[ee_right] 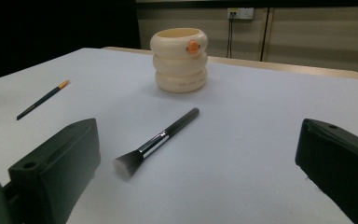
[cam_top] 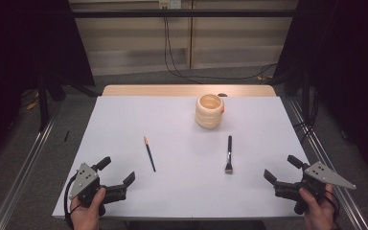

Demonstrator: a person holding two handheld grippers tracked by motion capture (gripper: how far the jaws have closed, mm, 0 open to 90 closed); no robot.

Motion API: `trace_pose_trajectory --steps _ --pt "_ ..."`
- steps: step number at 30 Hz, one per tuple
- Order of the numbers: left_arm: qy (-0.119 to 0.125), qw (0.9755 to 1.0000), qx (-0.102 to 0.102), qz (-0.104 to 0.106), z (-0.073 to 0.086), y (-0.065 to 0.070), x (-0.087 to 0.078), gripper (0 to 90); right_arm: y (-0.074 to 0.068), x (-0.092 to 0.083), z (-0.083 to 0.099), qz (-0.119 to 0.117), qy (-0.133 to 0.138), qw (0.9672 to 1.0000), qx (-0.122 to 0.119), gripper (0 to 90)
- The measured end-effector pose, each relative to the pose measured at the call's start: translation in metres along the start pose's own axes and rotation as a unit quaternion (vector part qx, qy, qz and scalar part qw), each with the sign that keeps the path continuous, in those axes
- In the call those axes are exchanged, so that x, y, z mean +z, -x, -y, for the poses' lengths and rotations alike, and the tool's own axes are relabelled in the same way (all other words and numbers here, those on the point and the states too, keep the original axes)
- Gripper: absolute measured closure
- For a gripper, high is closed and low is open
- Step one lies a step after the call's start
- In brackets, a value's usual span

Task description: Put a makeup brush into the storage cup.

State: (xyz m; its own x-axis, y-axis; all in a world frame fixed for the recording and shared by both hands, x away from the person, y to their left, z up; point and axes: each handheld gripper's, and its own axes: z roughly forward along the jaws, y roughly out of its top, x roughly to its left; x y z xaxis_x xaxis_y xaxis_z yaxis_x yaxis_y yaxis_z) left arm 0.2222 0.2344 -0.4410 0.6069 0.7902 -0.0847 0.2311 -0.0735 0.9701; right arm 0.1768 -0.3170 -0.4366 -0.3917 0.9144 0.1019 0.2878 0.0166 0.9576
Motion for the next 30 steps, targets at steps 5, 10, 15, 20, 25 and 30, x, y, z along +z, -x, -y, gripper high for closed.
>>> trace_pose_trajectory --steps 5,10,15,20,25,30 --pt "-0.004 1.0000 0.003 0.003 -0.001 0.001 0.001 1.1 0.001 0.001 0.001 -0.002 -0.009 0.9999 -0.010 0.0" --pt "-0.012 0.9999 0.007 0.000 -0.001 0.001 0.001 1.1 0.002 0.000 0.001 -0.001 -0.007 0.9999 -0.009 0.0" --pt "-0.008 0.9999 0.007 0.010 -0.002 0.003 0.001 1.4 -0.001 0.000 0.001 -0.008 -0.008 0.9999 -0.008 0.0" --pt "-0.003 0.9998 0.006 0.020 -0.005 0.005 0.001 1.4 -0.003 -0.001 0.001 -0.007 -0.010 0.9999 -0.006 0.0" --pt "-0.001 0.9998 0.006 0.017 -0.009 0.007 0.000 1.4 -0.002 -0.002 0.002 -0.006 -0.011 0.9998 -0.013 0.0" --pt "0.000 0.9999 0.007 0.009 -0.018 0.006 0.002 1.1 -0.001 -0.001 0.002 -0.003 -0.010 0.9999 -0.010 0.0"
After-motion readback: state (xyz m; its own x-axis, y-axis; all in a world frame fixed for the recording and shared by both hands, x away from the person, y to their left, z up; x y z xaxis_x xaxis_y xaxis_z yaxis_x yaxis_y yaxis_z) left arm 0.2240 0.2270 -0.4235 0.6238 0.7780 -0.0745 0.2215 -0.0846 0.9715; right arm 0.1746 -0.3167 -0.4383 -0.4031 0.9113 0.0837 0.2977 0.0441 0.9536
